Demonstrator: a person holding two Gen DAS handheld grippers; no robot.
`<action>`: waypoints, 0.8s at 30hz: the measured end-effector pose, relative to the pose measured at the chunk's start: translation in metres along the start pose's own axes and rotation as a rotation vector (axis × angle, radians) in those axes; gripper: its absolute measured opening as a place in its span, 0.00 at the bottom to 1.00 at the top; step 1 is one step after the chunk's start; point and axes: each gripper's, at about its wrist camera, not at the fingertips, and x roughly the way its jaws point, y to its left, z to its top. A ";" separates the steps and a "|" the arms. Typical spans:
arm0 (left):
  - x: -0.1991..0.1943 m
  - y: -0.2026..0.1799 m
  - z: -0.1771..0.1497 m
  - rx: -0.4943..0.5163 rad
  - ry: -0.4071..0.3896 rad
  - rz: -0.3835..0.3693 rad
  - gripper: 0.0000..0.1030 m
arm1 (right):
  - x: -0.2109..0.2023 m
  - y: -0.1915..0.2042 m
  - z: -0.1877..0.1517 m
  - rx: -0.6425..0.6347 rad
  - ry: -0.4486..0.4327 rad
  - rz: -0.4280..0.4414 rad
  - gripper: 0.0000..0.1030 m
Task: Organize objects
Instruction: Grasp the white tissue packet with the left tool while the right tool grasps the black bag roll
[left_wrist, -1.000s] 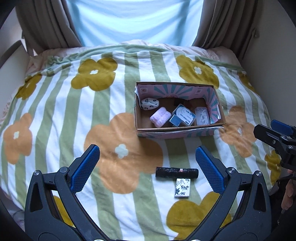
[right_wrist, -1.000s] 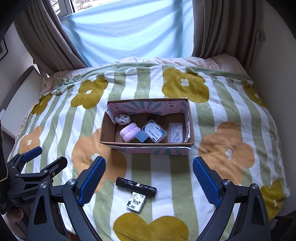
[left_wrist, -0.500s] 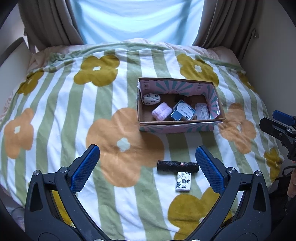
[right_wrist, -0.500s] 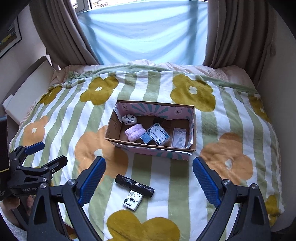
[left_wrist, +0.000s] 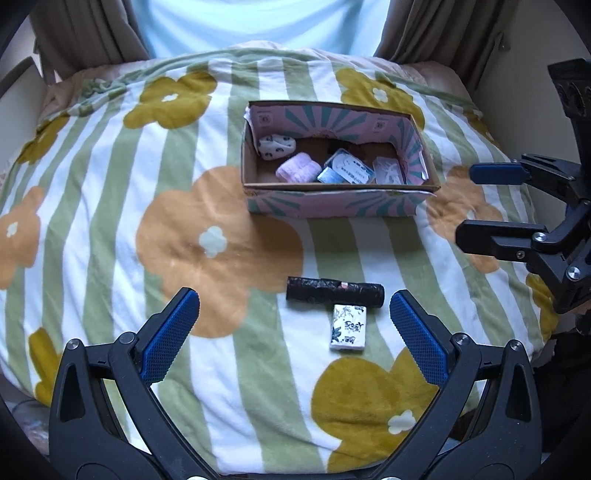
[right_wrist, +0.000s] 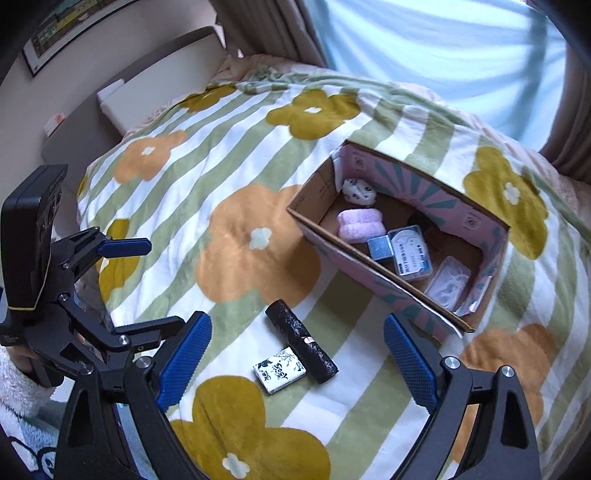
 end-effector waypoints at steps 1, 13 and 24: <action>0.009 -0.004 -0.006 -0.002 0.003 -0.009 0.99 | 0.010 -0.002 -0.003 -0.025 0.016 0.016 0.86; 0.133 -0.059 -0.065 0.039 0.060 -0.039 0.86 | 0.153 -0.028 -0.033 -0.209 0.168 0.208 0.65; 0.184 -0.065 -0.087 0.013 0.092 -0.020 0.66 | 0.212 -0.024 -0.046 -0.342 0.245 0.302 0.39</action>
